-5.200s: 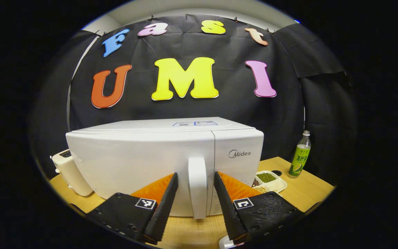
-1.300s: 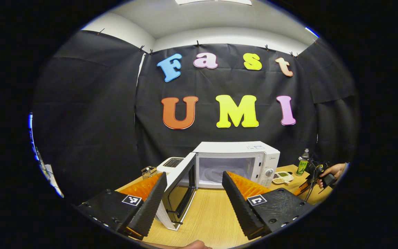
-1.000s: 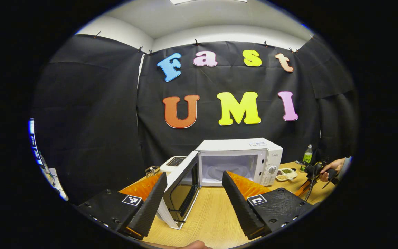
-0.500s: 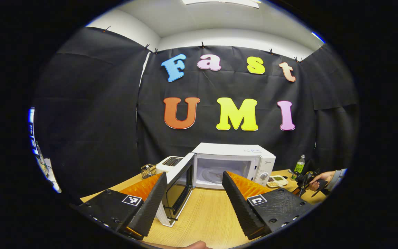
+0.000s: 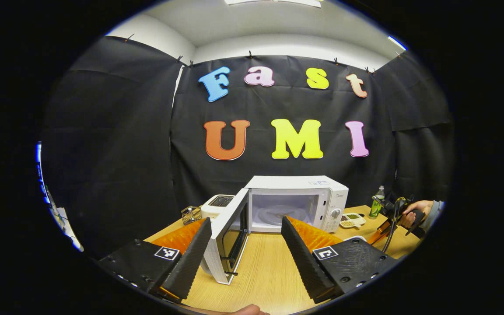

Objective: Open the microwave oven with the left hand, put the food in, and close the microwave oven.

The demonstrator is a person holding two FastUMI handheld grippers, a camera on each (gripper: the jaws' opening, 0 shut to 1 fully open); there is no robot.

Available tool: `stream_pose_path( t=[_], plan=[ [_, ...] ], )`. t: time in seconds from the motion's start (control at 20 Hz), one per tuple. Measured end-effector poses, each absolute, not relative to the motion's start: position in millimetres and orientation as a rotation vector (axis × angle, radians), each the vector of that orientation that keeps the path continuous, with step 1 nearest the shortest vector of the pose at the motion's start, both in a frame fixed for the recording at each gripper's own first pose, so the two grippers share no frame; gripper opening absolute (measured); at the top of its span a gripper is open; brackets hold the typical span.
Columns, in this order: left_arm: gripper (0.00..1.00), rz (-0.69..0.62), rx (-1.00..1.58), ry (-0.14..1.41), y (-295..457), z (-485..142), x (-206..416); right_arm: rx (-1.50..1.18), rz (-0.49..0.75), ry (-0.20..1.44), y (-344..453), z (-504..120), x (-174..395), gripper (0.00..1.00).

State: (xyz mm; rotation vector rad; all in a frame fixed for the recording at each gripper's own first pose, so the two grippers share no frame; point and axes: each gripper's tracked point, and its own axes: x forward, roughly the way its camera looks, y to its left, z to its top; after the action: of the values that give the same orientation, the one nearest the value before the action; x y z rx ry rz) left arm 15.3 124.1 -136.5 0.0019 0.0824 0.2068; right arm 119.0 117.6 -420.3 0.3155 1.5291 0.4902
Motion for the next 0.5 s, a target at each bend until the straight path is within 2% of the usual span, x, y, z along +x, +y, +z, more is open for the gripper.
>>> stream_pose_path(
  t=[0.3, 0.5],
  plan=[
    [0.95, 0.187, -0.050, 0.072, 146.1, -138.7, 13.3, 0.364, 0.524, 1.481, 178.4, -400.1, 109.2, 0.04],
    [0.94, 0.186, -0.061, 0.045, 160.9, -129.9, 8.1, 0.401, 0.467, 1.457, 220.9, -407.1, 108.1, 0.04]
  ],
)
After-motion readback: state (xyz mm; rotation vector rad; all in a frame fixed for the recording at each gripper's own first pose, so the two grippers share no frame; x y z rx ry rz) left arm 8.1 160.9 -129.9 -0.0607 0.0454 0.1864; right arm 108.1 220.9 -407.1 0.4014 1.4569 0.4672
